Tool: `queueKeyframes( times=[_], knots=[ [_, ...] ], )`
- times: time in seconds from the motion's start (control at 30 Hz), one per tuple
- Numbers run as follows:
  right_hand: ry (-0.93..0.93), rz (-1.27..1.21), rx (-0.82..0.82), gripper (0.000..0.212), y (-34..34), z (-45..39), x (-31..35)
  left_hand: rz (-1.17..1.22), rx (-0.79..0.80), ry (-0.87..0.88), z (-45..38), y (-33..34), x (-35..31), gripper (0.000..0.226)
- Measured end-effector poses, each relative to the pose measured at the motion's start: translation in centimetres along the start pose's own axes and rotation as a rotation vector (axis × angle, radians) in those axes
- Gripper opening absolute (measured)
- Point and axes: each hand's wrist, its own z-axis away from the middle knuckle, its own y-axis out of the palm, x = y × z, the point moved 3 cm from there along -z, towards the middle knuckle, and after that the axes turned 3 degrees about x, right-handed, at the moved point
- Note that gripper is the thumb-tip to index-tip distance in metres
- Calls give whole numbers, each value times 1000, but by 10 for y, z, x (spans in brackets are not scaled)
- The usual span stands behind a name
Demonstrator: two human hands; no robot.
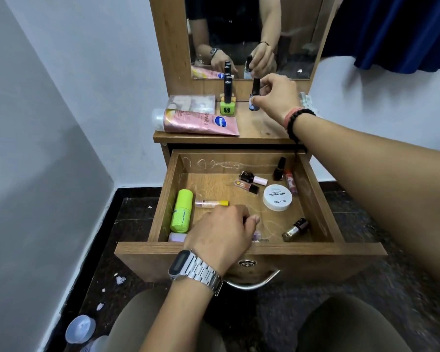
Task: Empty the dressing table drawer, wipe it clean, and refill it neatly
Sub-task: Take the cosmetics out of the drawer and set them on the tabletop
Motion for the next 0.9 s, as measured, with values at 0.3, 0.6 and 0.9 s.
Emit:
queueKeyframes(
  times=[0.3,0.6,0.9],
  knots=[
    [54,93,-4,20,31,-32,-17,-9,-33,-22,1,1,-1,31],
    [77,4,-38,29,44,-37,-20,-18,-45,-44,4,0,-3,33],
    [71,41,-57,23,23,-30,-16,28,-2,-49,0,0,-1,29]
  ],
)
